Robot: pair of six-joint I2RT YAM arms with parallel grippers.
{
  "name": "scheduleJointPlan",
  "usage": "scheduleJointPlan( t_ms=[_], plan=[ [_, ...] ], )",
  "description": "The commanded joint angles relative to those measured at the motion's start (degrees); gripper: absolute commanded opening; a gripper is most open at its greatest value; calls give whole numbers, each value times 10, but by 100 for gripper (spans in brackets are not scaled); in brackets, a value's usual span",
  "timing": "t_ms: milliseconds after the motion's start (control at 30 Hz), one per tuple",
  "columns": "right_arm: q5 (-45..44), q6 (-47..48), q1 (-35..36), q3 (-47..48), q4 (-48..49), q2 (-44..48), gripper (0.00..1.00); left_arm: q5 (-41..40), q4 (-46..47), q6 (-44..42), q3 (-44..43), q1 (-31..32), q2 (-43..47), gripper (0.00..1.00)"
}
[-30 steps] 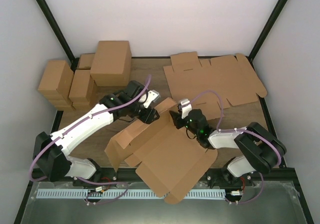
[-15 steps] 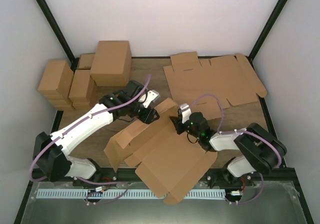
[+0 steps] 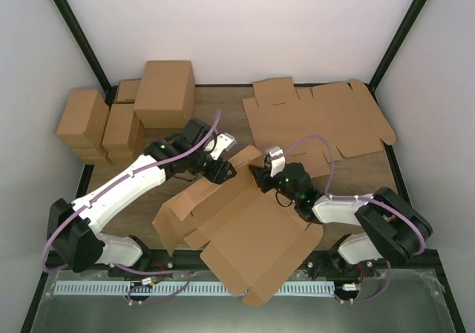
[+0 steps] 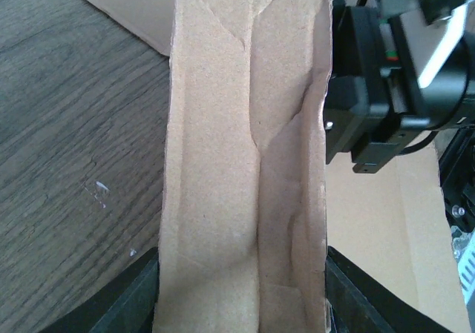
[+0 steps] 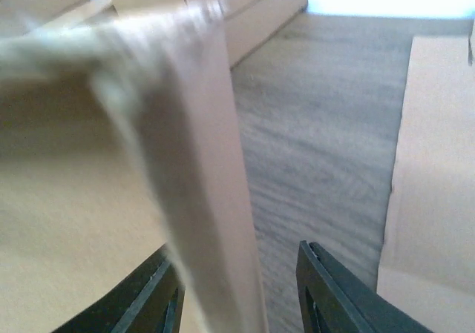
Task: Fold the paper box
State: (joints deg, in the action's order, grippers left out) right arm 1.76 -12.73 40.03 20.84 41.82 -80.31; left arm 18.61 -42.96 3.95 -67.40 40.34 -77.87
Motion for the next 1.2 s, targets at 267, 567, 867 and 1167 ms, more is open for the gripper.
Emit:
scheduleJointPlan(
  t_ms=[267,567,867,1167],
  plan=[
    [38,17,-31,21,88,23,31,46,1,-12,-2,1,10,52],
    [66,27,-35,44,93,13,22,46,-3,-13,-1,1,7,52],
    [1,5,-35,59,56,14,1,30,2,-9,-12,1,12,77],
    [-62,-91,-64,125,-84,47,1,-77,14,17,-84,2,134,100]
  ],
)
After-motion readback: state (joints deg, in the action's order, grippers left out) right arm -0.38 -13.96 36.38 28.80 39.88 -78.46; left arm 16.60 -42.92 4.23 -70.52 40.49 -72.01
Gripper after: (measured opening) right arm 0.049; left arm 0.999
